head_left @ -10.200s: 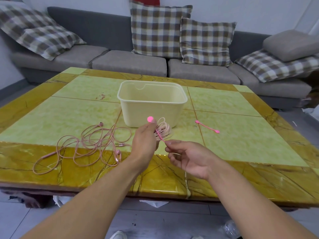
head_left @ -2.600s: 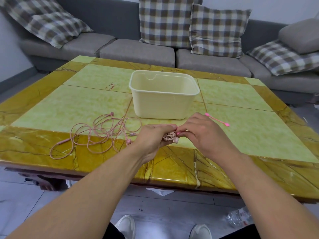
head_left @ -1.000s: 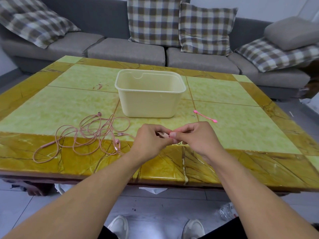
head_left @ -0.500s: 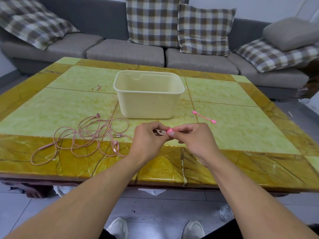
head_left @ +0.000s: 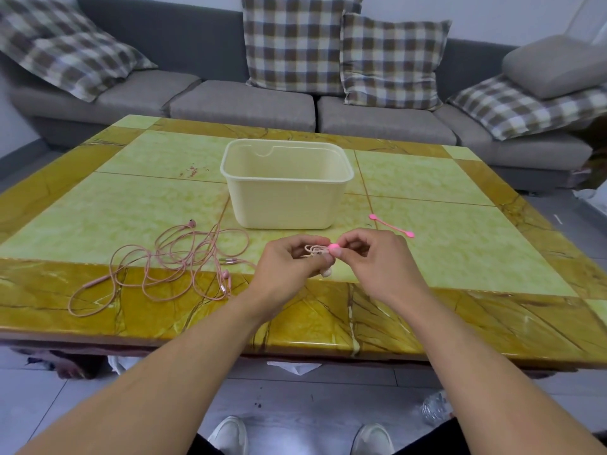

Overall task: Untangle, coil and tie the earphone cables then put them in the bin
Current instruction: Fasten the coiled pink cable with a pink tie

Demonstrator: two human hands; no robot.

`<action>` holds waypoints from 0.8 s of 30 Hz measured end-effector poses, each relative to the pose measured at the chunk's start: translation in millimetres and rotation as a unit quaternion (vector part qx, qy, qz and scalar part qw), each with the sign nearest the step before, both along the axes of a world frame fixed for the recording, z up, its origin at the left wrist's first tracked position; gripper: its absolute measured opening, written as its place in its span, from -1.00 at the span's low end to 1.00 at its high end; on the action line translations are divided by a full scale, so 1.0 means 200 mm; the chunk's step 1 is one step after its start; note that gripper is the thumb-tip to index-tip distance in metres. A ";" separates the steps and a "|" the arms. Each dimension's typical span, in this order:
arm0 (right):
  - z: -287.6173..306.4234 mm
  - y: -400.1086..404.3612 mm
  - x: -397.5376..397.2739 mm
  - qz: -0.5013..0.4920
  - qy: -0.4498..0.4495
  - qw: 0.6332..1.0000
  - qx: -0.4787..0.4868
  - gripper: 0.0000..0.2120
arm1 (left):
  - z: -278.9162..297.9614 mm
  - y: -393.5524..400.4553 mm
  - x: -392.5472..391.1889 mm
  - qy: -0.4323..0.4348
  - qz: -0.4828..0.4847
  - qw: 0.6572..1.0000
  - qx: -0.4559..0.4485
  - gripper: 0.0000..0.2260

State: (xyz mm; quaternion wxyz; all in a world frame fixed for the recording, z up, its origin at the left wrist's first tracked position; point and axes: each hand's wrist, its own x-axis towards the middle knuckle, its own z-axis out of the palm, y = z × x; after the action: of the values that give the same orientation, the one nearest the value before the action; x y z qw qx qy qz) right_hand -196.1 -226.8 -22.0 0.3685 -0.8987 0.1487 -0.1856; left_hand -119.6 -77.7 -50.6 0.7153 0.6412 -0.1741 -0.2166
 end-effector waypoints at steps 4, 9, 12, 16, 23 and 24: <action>-0.03 0.00 0.01 0.046 -0.024 0.993 -0.108 -0.97 | 0.01 -0.02 0.00 0.127 0.010 0.992 -0.025 -0.88; -0.03 0.00 0.04 0.080 -0.064 0.977 -0.187 -0.92 | 0.04 -0.02 0.01 0.231 -0.028 0.969 -0.088 -0.81; -0.02 0.00 0.04 0.081 -0.052 0.980 -0.177 -0.87 | 0.05 -0.01 0.00 0.251 -0.035 0.961 -0.113 -0.79; 0.00 -0.01 0.02 0.130 -0.053 0.973 -0.182 -0.90 | 0.06 0.01 0.01 0.278 -0.095 0.954 -0.065 -0.72; -0.01 0.02 0.00 0.155 -0.103 0.963 -0.195 -0.93 | 0.07 0.00 0.00 0.232 -0.046 0.970 -0.050 -0.71; -0.01 0.03 0.01 0.148 -0.122 0.959 -0.209 -0.94 | 0.07 -0.01 -0.01 0.230 -0.030 0.971 -0.056 -0.70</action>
State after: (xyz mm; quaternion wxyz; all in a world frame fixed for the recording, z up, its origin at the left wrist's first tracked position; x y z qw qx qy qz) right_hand -194.8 -221.7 -23.9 0.2115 -0.9382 -0.0739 -0.2637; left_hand -120.7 -79.0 -36.1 0.7637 0.5277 -0.0360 -0.3701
